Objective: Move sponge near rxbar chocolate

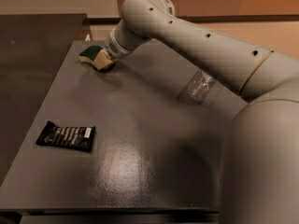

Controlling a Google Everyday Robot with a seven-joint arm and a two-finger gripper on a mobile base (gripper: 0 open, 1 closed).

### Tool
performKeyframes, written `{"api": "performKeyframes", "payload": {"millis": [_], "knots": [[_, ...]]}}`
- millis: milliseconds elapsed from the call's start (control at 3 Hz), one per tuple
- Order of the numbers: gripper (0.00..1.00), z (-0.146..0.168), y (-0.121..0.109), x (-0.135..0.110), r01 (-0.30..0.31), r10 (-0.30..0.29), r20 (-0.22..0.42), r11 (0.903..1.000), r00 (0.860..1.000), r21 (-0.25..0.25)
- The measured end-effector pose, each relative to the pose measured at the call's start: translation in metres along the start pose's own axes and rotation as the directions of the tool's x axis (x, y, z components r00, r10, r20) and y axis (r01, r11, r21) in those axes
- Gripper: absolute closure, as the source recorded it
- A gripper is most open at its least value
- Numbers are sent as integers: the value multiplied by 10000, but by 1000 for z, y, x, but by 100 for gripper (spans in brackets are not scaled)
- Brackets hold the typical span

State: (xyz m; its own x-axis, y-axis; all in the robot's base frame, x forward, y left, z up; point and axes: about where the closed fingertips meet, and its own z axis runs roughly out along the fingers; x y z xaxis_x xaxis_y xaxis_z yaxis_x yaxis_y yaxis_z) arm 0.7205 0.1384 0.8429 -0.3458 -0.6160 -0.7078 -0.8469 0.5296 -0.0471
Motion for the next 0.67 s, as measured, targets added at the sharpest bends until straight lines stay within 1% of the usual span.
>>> {"api": "performKeyframes", "payload": {"millis": [333,667], "knots": [[87,-19,11,-2,322,-321,136,9995,9994,-68],[100,-43,31,4,927,-930,-47,9946,9957,-459]]}}
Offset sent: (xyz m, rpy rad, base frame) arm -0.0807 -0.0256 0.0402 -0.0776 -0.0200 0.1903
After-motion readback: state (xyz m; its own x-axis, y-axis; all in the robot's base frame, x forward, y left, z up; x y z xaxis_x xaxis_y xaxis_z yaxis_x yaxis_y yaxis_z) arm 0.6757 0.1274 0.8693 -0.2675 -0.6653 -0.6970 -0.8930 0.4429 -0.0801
